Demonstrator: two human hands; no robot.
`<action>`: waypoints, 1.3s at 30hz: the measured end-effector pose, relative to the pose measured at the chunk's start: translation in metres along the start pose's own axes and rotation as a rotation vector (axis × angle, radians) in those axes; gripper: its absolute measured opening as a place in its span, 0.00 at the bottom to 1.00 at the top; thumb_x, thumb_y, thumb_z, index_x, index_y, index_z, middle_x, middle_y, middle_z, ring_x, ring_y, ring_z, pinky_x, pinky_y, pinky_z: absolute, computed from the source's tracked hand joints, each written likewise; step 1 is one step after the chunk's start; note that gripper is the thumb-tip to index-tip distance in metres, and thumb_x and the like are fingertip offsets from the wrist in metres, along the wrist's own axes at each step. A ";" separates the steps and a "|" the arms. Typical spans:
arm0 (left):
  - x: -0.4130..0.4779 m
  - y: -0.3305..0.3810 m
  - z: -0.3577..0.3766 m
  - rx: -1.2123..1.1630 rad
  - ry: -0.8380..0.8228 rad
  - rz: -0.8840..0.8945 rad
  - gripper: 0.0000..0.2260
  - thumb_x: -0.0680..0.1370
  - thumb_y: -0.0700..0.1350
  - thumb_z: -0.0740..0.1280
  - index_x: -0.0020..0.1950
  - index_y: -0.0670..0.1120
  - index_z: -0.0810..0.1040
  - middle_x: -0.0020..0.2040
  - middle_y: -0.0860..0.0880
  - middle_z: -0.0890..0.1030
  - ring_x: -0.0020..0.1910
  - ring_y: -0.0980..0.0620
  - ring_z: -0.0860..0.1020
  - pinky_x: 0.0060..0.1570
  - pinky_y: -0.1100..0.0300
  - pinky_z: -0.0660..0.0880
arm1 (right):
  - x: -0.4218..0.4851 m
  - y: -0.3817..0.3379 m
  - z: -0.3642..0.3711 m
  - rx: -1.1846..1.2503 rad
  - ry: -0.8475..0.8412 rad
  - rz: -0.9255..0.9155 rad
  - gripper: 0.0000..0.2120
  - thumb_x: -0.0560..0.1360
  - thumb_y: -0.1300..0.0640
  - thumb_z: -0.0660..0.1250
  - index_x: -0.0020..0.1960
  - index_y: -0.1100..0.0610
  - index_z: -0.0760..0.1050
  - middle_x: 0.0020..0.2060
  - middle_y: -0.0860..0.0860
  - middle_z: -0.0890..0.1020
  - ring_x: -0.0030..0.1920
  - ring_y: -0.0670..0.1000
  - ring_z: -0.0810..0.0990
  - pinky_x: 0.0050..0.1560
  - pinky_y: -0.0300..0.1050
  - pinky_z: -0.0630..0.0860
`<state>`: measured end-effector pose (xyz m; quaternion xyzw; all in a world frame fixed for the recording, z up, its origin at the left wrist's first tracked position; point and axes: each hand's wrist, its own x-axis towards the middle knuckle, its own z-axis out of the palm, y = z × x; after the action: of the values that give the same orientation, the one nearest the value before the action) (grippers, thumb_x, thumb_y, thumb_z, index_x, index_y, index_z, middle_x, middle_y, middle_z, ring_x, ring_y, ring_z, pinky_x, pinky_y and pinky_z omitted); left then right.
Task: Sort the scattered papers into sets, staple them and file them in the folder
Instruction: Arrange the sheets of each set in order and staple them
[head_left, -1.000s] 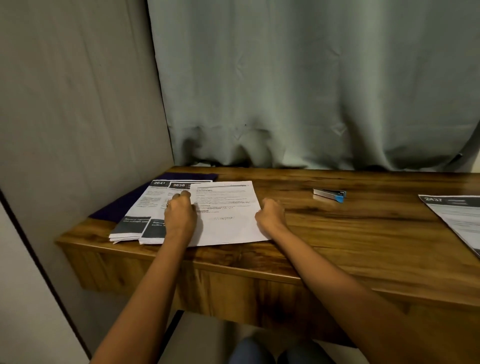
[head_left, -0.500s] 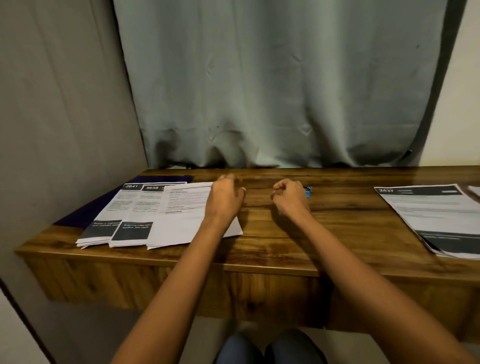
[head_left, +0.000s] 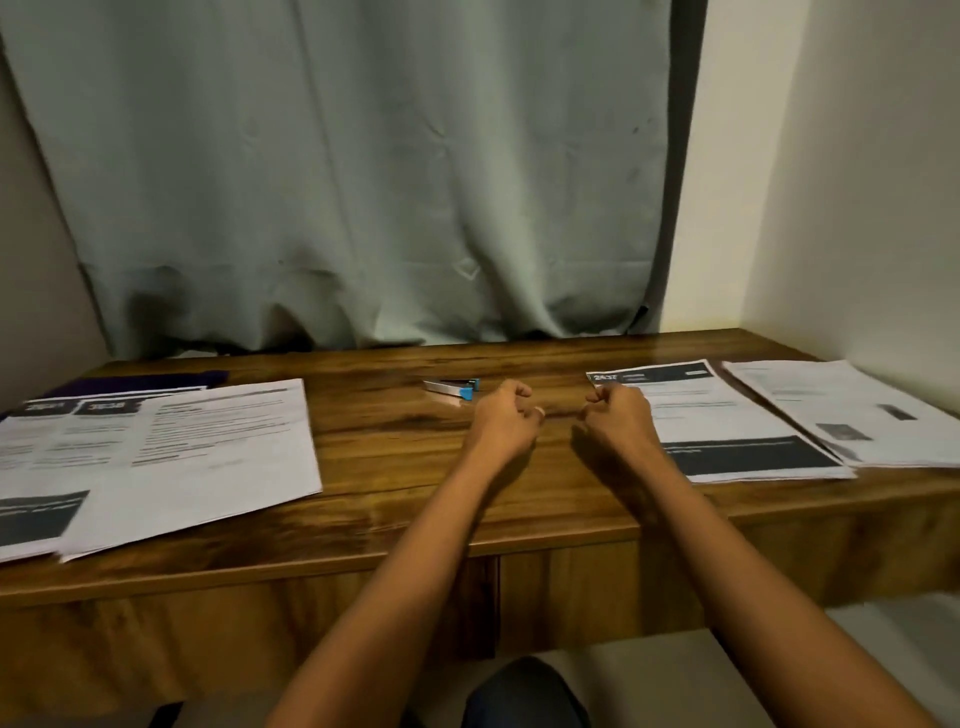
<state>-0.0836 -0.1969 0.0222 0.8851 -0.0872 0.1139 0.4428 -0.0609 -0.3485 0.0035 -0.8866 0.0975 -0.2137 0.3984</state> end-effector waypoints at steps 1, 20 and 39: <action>0.002 0.005 0.011 -0.011 -0.028 -0.012 0.15 0.79 0.44 0.66 0.65 0.47 0.71 0.57 0.46 0.79 0.51 0.50 0.78 0.49 0.58 0.77 | 0.004 0.009 -0.010 -0.005 0.014 0.023 0.06 0.74 0.63 0.65 0.47 0.54 0.77 0.52 0.56 0.79 0.52 0.55 0.77 0.55 0.52 0.78; 0.022 0.054 0.108 0.156 -0.308 0.061 0.22 0.79 0.47 0.65 0.71 0.41 0.66 0.69 0.44 0.72 0.66 0.44 0.72 0.60 0.59 0.68 | 0.061 0.110 -0.120 -0.484 -0.015 0.286 0.19 0.78 0.59 0.59 0.67 0.65 0.65 0.65 0.64 0.70 0.66 0.64 0.68 0.66 0.56 0.65; 0.044 0.029 0.085 0.059 -0.205 -0.193 0.17 0.78 0.42 0.64 0.66 0.40 0.71 0.63 0.44 0.76 0.60 0.43 0.76 0.55 0.56 0.74 | 0.052 0.067 -0.090 -0.296 -0.073 0.296 0.16 0.79 0.60 0.63 0.65 0.64 0.69 0.62 0.59 0.74 0.61 0.57 0.73 0.56 0.44 0.71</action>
<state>-0.0379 -0.2848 0.0067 0.9091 -0.0432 -0.0176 0.4141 -0.0557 -0.4706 0.0225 -0.9186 0.2426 -0.1040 0.2942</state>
